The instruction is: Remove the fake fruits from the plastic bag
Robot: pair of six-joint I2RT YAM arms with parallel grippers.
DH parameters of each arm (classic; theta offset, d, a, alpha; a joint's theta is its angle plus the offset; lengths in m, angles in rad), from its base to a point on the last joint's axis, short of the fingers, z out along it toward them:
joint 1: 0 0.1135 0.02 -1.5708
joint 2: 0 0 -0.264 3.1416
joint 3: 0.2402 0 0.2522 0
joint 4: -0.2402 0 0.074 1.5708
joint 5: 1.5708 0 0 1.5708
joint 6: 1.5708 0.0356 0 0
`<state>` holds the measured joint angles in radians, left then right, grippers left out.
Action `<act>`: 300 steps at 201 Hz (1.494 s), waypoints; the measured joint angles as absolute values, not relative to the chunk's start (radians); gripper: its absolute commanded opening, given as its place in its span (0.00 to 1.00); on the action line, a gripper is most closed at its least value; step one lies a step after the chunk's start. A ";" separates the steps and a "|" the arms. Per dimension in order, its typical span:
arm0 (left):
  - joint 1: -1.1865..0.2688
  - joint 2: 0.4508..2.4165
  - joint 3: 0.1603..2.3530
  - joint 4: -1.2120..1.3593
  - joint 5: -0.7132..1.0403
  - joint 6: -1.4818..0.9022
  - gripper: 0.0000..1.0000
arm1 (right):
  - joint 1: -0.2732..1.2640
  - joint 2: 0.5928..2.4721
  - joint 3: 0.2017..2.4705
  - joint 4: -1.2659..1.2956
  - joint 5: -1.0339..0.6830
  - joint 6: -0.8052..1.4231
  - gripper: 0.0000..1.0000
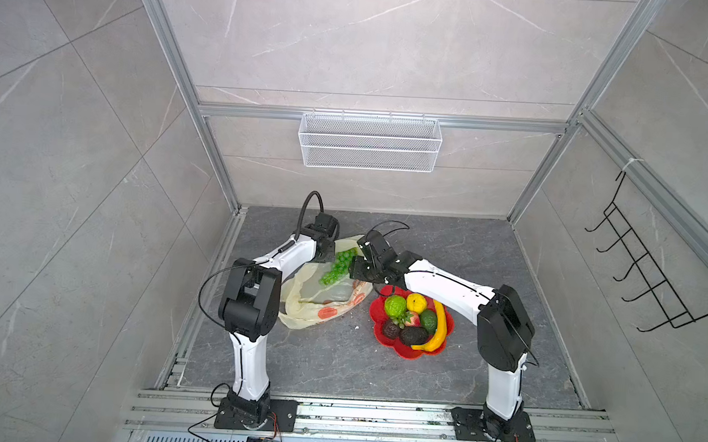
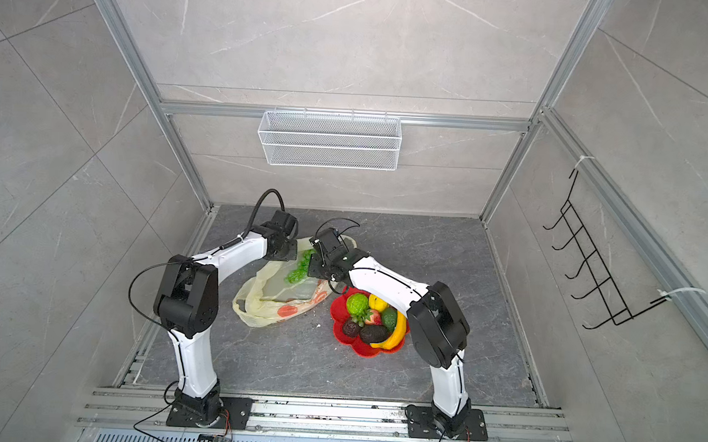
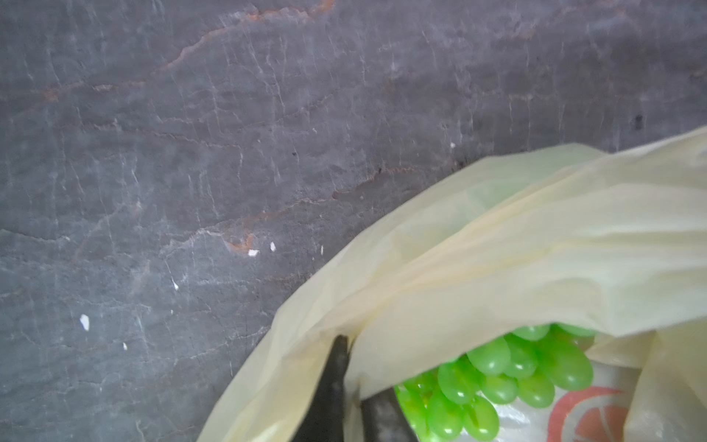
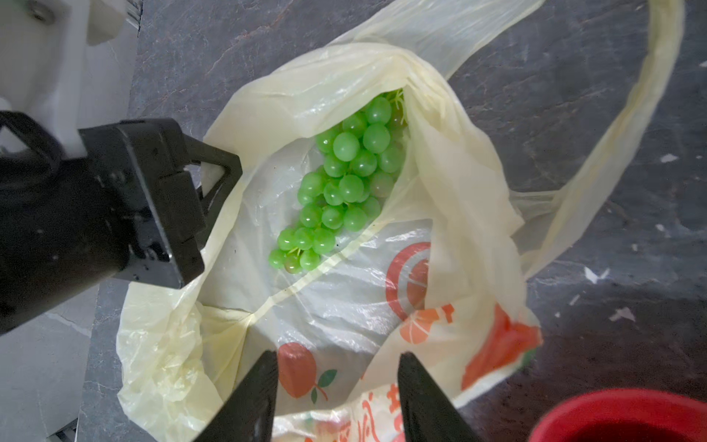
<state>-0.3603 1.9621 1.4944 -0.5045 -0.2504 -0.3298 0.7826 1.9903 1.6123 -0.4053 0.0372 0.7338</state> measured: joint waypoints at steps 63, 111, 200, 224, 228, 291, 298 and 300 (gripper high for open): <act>-0.371 1.785 1.309 -0.395 -0.136 -0.394 0.00 | 0.783 2.057 1.674 -0.406 0.037 0.733 0.52; -0.467 1.376 1.105 -0.257 -0.126 -0.424 0.00 | 0.783 2.057 1.673 -0.383 0.036 0.733 0.50; -0.379 1.398 0.925 -0.239 -0.154 -0.484 0.00 | 0.784 2.106 1.699 -0.339 -0.013 0.707 0.48; -0.352 1.398 0.925 -0.236 -0.152 -0.497 0.00 | 0.794 2.164 1.752 -0.348 -0.036 0.691 0.49; -0.345 1.398 0.923 -0.234 -0.149 -0.498 0.00 | 0.796 2.175 1.766 -0.352 -0.038 0.687 0.49; -0.281 1.398 0.895 -0.231 -0.119 -0.524 0.00 | 0.821 2.305 1.967 -0.424 -0.033 0.655 0.41; -0.281 1.398 0.895 -0.230 -0.117 -0.524 0.00 | 0.818 2.320 1.988 -0.432 -0.032 0.656 0.39; -0.281 1.398 0.895 -0.229 -0.116 -0.524 0.00 | 0.818 2.324 1.995 -0.435 -0.031 0.657 0.38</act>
<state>-0.2810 1.3979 0.8951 -0.2295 -0.1162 -0.5240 0.8177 2.3238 1.9945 -0.4351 -0.0307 0.6575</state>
